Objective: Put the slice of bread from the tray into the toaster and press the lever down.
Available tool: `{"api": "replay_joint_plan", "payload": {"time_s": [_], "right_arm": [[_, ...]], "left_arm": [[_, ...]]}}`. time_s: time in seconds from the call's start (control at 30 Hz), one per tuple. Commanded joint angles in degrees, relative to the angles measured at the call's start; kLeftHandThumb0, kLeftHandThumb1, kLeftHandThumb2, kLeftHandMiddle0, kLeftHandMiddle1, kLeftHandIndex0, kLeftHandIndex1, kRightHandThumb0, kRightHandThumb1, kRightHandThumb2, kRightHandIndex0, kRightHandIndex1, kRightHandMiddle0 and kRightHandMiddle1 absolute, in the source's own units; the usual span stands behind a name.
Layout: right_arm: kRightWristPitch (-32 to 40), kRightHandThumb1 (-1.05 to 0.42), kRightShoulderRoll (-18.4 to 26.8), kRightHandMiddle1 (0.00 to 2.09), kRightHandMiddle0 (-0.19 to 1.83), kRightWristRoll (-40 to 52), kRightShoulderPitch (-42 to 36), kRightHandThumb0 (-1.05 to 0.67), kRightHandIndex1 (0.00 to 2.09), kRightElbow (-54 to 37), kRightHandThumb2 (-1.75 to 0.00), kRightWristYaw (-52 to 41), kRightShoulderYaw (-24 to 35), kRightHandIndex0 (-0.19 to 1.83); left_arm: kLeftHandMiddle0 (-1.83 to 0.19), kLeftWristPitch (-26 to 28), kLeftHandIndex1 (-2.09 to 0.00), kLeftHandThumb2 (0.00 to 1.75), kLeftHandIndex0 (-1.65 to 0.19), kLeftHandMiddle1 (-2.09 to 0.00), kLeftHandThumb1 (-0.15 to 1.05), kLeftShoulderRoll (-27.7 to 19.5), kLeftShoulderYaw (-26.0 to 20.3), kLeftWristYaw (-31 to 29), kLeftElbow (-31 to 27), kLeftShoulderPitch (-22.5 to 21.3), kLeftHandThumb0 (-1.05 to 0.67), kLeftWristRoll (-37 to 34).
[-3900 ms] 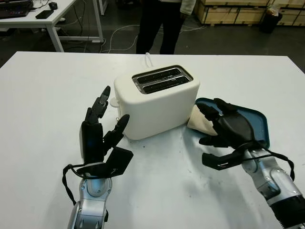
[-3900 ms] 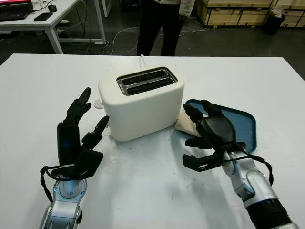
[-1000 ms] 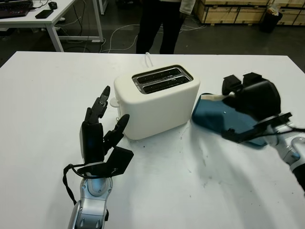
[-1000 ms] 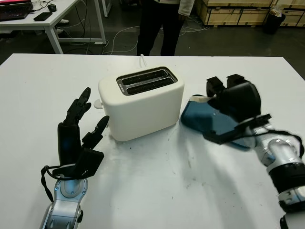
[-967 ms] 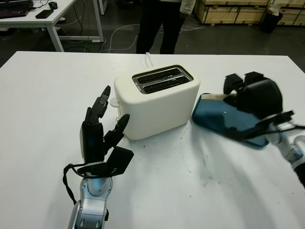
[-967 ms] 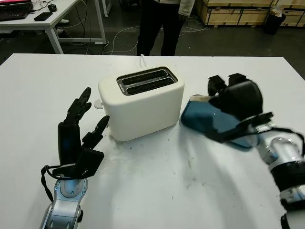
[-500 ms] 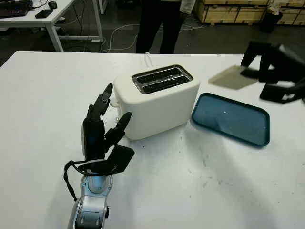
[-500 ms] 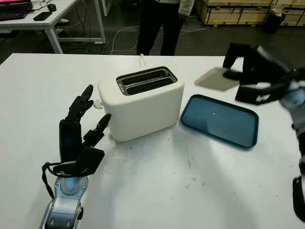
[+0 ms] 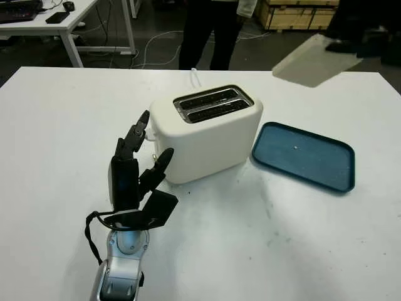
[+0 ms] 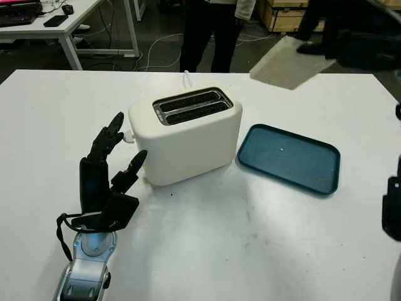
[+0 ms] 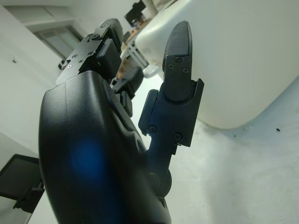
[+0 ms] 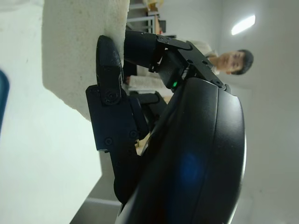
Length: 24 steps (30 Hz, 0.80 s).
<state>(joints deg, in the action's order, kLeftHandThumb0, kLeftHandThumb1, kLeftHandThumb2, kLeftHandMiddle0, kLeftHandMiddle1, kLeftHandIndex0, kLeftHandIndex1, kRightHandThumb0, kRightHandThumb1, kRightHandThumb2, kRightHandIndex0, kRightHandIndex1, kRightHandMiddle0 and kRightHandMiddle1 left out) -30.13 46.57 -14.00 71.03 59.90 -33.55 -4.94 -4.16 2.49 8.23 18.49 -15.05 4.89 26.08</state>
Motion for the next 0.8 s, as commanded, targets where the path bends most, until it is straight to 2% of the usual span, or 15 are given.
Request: {"api": "replay_joint_plan", "payload": {"time_s": [0.0,0.07,0.13,0.23,0.33,0.63,0.77], "right_arm": [[1.80,-0.92,-0.88,1.58,0.64,-0.62,3.49,-0.36,1.74,0.75,-0.19,-0.52,-0.65,0.75],[0.50,-0.92,-2.22,1.68,0.61,0.34,5.59,-0.27,1.75,2.71,-0.18,-1.91,-0.30,0.77],[-0.16,-0.92,-3.54,1.73,0.62,0.53,7.57,-0.24,1.75,4.08,-0.17,-2.47,-0.27,0.81],[-3.21,-0.92,-4.94,1.74,0.71,-0.60,9.51,-0.27,1.75,4.42,-0.14,-1.96,-1.14,0.91],[-2.70,-0.92,-7.07,1.75,0.75,-1.45,10.78,-0.28,1.75,2.48,-0.12,-1.62,-2.37,0.94],[-2.81,-0.92,-12.02,1.75,0.81,1.31,11.10,-0.23,1.75,-2.24,-0.13,-8.30,-2.85,1.02],[-2.45,-0.92,-13.59,1.75,0.84,2.53,11.13,-0.29,1.75,-2.67,-0.14,-10.99,-2.66,1.04]], "left_arm": [[-0.11,-0.12,0.00,0.25,-0.39,-0.86,0.92,0.40,0.22,0.34,0.37,-0.20,-0.53,0.23],[-0.12,-0.52,-0.01,0.24,-0.40,-0.87,0.92,0.41,0.24,0.78,0.85,-0.31,-0.53,0.45],[-0.11,-0.43,-0.01,0.25,-0.40,-0.87,0.92,0.49,0.31,0.75,0.93,-0.24,-0.53,0.24],[-0.10,0.00,0.00,0.26,-0.39,-0.87,0.92,0.58,0.54,0.64,0.52,0.07,-0.53,0.33],[-0.11,-0.67,-0.01,0.26,-0.40,-0.87,0.92,0.58,0.57,1.44,0.97,0.14,-0.52,0.69],[-0.12,-0.32,-0.01,0.25,-0.40,-0.87,0.92,0.38,0.92,2.38,1.18,0.03,-0.49,1.10],[-0.11,0.03,-0.01,0.25,-0.40,-0.86,0.92,0.64,0.98,2.21,0.82,0.23,-0.48,0.79]]}}
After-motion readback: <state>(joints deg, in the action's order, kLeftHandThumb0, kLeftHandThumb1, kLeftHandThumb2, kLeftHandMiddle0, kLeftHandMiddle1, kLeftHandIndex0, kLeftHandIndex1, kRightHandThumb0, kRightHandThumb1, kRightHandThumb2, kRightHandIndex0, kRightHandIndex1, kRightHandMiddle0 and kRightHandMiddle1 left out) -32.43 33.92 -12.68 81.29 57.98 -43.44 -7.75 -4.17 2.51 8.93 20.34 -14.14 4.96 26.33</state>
